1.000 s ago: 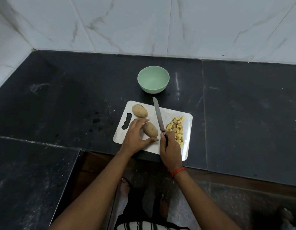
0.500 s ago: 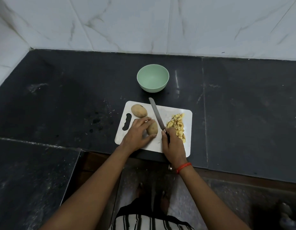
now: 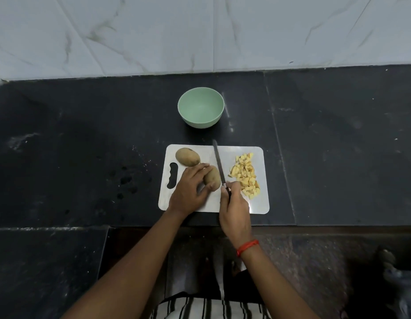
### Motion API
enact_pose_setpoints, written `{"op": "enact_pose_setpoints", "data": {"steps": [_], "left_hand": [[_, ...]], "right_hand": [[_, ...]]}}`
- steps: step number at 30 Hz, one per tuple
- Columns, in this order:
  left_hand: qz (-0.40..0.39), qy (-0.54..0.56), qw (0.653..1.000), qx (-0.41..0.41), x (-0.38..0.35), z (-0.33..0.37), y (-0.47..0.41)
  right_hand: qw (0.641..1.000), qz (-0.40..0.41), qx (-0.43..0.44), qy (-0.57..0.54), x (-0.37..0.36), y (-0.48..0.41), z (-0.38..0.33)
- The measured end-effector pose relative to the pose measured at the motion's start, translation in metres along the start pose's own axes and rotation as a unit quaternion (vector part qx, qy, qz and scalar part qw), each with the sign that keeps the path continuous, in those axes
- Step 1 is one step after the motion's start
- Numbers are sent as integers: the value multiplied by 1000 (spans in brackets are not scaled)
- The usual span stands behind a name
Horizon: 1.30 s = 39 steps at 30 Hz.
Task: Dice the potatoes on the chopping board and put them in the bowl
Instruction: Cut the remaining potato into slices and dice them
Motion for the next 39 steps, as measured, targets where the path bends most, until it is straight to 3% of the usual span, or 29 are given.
{"op": "enact_pose_setpoints", "data": {"steps": [7,39], "left_hand": [[8,13,1000,7,2,-1,-1],[35,4,999,35,-2,2,-1]], "right_hand": [[996,1,-15,93,-13,2,2],[989,-101,4,107,21,13,-12]]}}
Point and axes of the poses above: each hand's wrist, its own y-axis away from the middle knuckle, its own x-axis out of the back of the hand, z = x × y, the point moved 7 cm from there along -y, towards the middle knuckle, and after that the axes turned 5 degrees about z, right-handed, at the moved point
